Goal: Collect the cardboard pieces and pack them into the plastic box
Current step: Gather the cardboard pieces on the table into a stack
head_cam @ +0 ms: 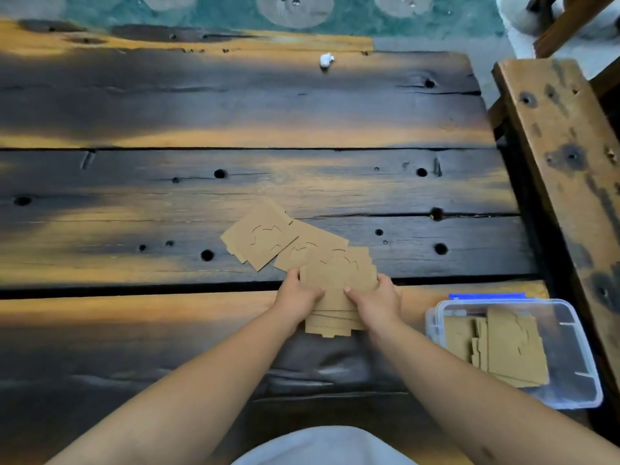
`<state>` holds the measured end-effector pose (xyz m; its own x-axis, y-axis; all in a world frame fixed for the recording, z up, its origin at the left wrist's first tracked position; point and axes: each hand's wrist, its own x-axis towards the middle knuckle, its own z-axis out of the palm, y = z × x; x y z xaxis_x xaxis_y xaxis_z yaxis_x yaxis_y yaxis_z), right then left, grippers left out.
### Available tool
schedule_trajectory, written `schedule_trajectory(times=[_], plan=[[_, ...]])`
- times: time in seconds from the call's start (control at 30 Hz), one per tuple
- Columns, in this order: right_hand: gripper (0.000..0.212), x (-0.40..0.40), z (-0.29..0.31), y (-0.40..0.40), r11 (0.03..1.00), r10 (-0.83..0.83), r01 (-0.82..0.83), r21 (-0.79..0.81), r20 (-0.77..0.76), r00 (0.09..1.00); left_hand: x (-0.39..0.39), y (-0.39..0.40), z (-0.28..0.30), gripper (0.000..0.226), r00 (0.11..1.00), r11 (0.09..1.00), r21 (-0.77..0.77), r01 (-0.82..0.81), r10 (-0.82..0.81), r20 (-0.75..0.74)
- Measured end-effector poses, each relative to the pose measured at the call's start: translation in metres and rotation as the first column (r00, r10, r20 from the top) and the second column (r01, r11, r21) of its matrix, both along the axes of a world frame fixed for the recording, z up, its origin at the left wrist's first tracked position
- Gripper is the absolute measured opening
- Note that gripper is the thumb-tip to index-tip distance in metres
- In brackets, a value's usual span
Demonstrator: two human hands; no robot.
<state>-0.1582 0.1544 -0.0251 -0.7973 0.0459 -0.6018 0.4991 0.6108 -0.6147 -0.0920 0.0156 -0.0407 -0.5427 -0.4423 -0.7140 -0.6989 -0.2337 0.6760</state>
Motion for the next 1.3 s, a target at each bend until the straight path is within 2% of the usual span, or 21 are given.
schedule_trajectory(times=[0.1,0.17,0.3,0.5,0.57,0.63,0.7,0.8,0.9,1.03,1.3], plan=[[0.062,-0.023,0.005,-0.021,0.96,0.27,-0.265,0.093,-0.046,0.962,-0.001,-0.004,0.005,0.031,0.975,0.957,0.192,-0.218,0.222,0.002],[0.059,-0.037,0.006,-0.037,0.927,0.37,-0.364,0.091,-0.061,0.927,-0.007,-0.009,0.007,0.025,0.939,0.909,0.237,-0.342,0.342,0.044],[0.064,-0.064,0.0,-0.069,0.867,0.496,-0.486,0.113,-0.097,0.863,-0.026,-0.021,0.006,0.056,0.877,0.848,0.222,-0.481,0.465,0.123],[0.075,-0.086,-0.023,-0.091,0.76,0.64,-0.633,0.145,-0.004,0.768,-0.044,-0.03,0.005,0.074,0.796,0.739,0.294,-0.606,0.56,0.23],[0.073,-0.088,-0.027,-0.091,0.714,0.685,-0.67,0.203,-0.006,0.728,-0.043,-0.029,0.003,0.081,0.783,0.732,0.279,-0.621,0.566,0.256],[0.07,-0.086,-0.029,-0.089,0.672,0.713,-0.691,0.266,0.017,0.701,-0.039,-0.028,0.002,0.086,0.784,0.765,0.203,-0.612,0.553,0.282],[0.07,-0.081,-0.029,-0.085,0.662,0.713,-0.696,0.276,0.051,0.699,-0.032,-0.025,-0.002,0.08,0.795,0.806,0.114,-0.58,0.531,0.294],[0.071,-0.073,-0.029,-0.077,0.697,0.693,-0.686,0.21,0.05,0.719,-0.021,-0.02,-0.007,0.061,0.785,0.778,0.142,-0.612,0.576,0.228],[0.07,-0.061,-0.026,-0.065,0.78,0.614,-0.618,0.102,0.068,0.786,-0.007,-0.012,-0.006,0.054,0.785,0.772,0.157,-0.616,0.588,0.195],[0.061,-0.038,-0.024,-0.048,0.831,0.554,-0.556,-0.011,0.111,0.825,0.013,-0.006,-0.002,0.041,0.839,0.819,0.203,-0.536,0.493,0.229],[0.057,0.005,-0.004,-0.012,0.836,0.549,-0.531,-0.141,0.188,0.815,0.066,0.006,0.022,0.018,0.917,0.892,0.259,-0.371,0.309,0.251]])
